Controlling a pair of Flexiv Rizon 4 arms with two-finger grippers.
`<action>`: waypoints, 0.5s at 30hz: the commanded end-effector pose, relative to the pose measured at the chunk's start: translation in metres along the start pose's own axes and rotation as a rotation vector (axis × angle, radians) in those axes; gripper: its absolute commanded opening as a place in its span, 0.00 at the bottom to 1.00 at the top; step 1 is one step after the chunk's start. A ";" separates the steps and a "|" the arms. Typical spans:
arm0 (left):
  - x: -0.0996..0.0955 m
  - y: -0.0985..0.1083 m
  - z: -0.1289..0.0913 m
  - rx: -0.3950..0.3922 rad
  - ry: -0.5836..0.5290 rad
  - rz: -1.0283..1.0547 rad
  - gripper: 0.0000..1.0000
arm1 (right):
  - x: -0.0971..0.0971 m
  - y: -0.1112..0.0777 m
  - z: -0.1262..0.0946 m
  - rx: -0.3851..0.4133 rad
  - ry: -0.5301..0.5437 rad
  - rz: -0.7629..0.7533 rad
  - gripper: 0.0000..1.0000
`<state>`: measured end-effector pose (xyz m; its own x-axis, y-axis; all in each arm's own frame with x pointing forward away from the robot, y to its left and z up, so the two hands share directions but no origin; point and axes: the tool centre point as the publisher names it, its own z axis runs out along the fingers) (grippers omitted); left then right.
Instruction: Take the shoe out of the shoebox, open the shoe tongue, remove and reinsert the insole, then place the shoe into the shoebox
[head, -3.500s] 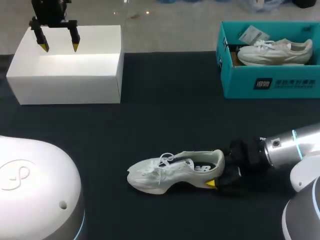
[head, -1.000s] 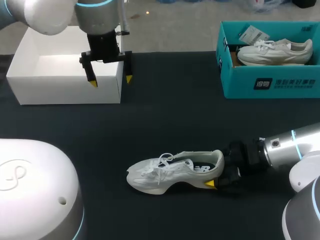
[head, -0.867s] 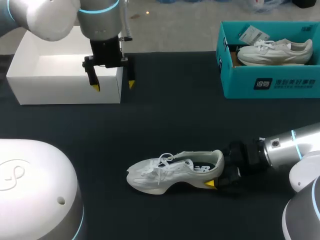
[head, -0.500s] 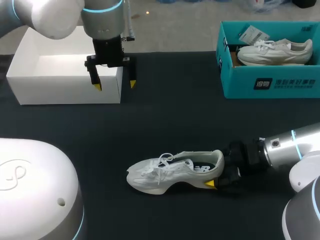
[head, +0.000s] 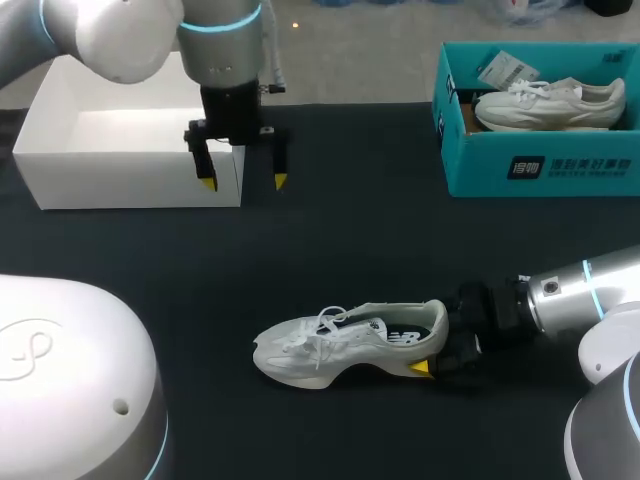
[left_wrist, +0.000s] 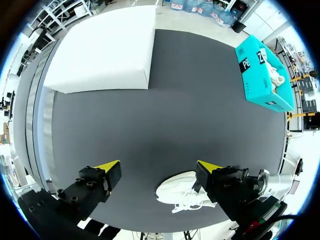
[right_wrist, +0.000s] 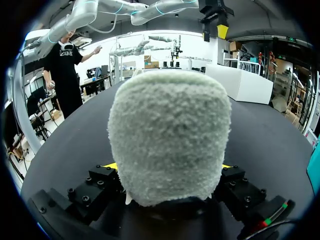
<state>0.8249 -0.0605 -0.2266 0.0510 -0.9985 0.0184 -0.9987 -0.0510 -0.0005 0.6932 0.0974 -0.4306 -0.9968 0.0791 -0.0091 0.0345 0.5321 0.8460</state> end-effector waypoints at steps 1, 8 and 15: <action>0.025 0.022 0.012 0.014 -0.020 0.020 1.00 | 0.002 -0.001 0.004 0.003 -0.003 0.000 0.00; 0.058 0.061 0.024 0.014 -0.013 0.097 1.00 | 0.002 -0.001 0.004 0.003 -0.003 0.000 0.00; 0.089 0.086 0.040 0.016 -0.039 0.140 1.00 | 0.002 -0.001 0.004 0.003 -0.003 0.000 0.00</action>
<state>0.7473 -0.1361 -0.2574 -0.0857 -0.9963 0.0011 -0.9963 0.0856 -0.0118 0.6933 0.0974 -0.4307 -0.9968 0.0790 -0.0094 0.0342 0.5321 0.8460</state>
